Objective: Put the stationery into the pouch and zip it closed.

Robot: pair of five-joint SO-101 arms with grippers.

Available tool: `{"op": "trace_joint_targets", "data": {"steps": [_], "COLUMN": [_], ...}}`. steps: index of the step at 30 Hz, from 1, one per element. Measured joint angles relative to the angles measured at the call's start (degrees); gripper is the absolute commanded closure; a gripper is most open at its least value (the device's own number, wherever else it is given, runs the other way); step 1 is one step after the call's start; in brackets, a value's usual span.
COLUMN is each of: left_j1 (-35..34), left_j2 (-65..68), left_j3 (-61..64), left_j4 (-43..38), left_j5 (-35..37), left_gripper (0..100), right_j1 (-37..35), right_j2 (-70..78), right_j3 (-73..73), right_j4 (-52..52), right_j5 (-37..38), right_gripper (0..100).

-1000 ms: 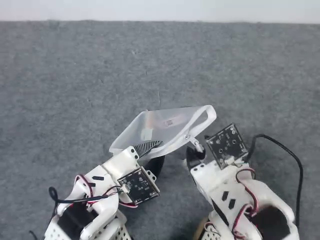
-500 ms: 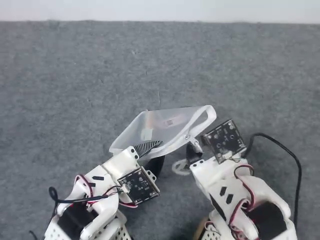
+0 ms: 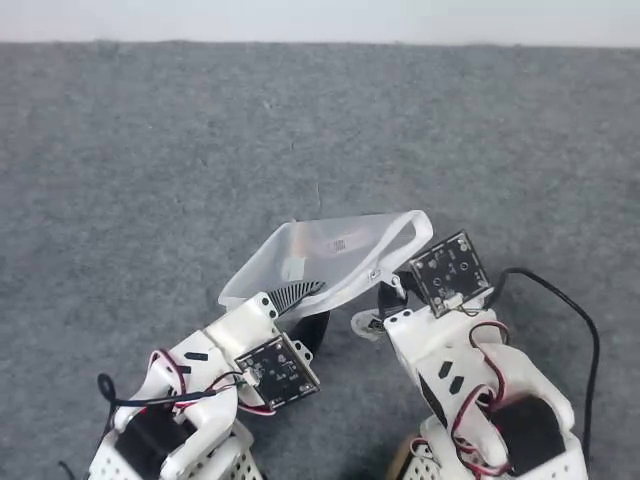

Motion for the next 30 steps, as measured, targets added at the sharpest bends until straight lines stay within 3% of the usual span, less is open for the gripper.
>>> {"op": "trace_joint_targets", "data": {"steps": [11,30], "left_j1": [0.09,-1.14], "left_j2": [0.53,0.79], "left_j3": [0.00,0.09], "left_j4": [-0.53,-0.62], "left_j5": [0.00,0.00], "left_gripper": [99,99], "right_j1": [12.48,19.25], "right_j2": [0.00,15.65], "right_j3": [-0.18,-0.26], "right_j4": [-4.84,-16.18], "right_j5": [4.75,6.68], "right_gripper": [99.2,99.2]}}
